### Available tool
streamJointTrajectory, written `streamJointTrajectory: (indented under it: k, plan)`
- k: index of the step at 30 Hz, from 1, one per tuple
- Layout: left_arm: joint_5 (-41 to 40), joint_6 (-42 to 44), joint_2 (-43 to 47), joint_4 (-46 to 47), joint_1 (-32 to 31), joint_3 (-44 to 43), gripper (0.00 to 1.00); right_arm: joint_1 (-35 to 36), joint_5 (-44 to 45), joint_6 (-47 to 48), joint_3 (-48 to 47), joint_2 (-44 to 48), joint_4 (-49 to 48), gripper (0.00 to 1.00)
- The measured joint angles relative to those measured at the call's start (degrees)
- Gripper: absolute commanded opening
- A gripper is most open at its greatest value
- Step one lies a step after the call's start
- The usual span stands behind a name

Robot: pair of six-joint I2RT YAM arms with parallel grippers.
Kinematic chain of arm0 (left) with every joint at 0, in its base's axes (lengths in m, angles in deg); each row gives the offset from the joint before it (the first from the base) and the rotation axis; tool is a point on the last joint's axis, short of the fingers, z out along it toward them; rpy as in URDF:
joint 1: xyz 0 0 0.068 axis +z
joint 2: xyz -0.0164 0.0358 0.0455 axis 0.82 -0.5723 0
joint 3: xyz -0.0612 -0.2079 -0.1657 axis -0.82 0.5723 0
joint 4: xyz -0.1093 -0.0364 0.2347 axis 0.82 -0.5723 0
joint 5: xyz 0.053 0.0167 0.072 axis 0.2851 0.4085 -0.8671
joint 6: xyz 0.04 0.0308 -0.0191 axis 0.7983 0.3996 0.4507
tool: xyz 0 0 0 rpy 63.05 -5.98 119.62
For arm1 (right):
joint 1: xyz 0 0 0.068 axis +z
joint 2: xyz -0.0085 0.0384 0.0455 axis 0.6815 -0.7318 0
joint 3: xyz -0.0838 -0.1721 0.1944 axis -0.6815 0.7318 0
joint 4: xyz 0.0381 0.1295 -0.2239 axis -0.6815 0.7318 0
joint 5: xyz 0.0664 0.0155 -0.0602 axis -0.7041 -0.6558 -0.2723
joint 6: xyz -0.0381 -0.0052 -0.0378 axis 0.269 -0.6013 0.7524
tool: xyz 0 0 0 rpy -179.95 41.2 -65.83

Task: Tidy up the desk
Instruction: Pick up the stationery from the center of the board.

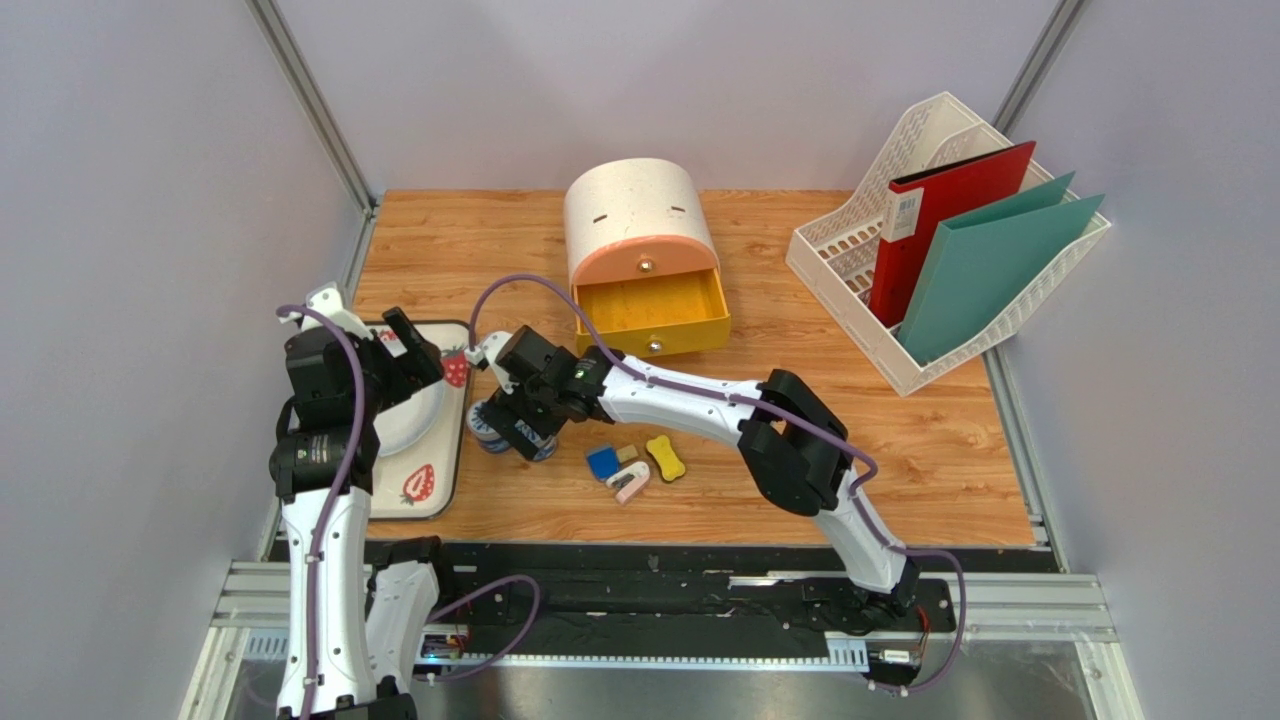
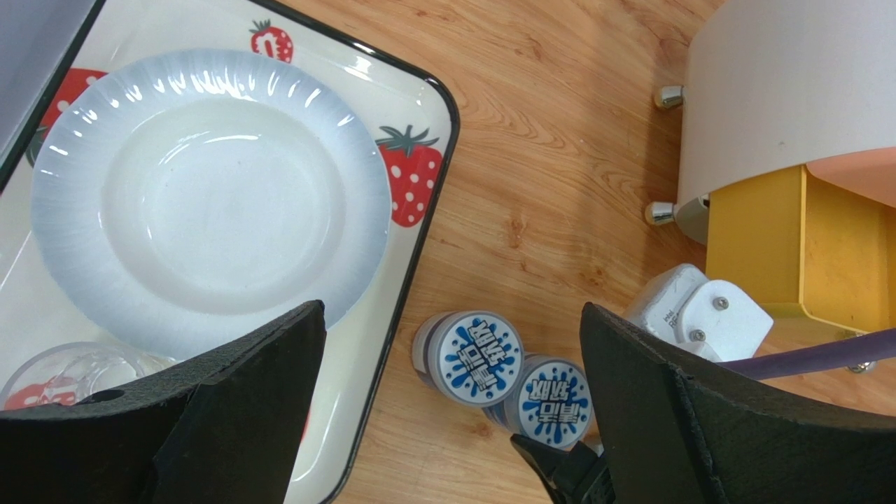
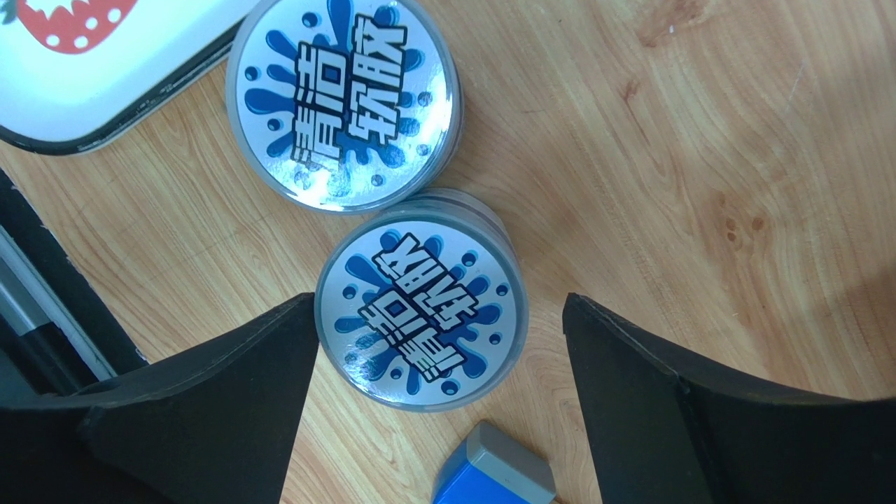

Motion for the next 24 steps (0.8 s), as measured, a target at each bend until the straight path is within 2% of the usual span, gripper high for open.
streamJointTrajectory:
  k: [8,9,14,19,20,21,24]
  plan:
    - [0.2,0.0,-0.07,0.0,0.0,0.0,0.99,0.0,-0.76,0.11,0.0,-0.22,0.44,0.82]
    - [0.2,0.0,-0.07,0.0,0.0,0.0,0.99,0.0,-0.81,0.11,-0.02,-0.22,0.44,0.77]
    - [0.37,0.0,-0.07,0.0,0.04,0.0,0.99,0.0,-1.01,0.11,-0.22,-0.22,0.52,0.74]
    - [0.42,0.0,-0.22,0.0,0.04,0.0,0.99,0.0,-0.92,0.13,-1.03,-0.22,1.07,0.64]
    - [0.44,0.0,-0.26,0.0,0.04,0.0,0.99,0.0,-0.85,0.17,-1.16,-0.22,1.33,0.65]
    - [0.44,0.0,-0.28,0.0,0.04,0.0,0.99,0.0,-0.76,0.2,-1.25,-0.22,1.53,0.71]
    - [0.55,0.0,-0.35,0.0,0.04,0.0,0.99,0.0,-0.11,0.11,-1.46,-0.28,1.99,0.72]
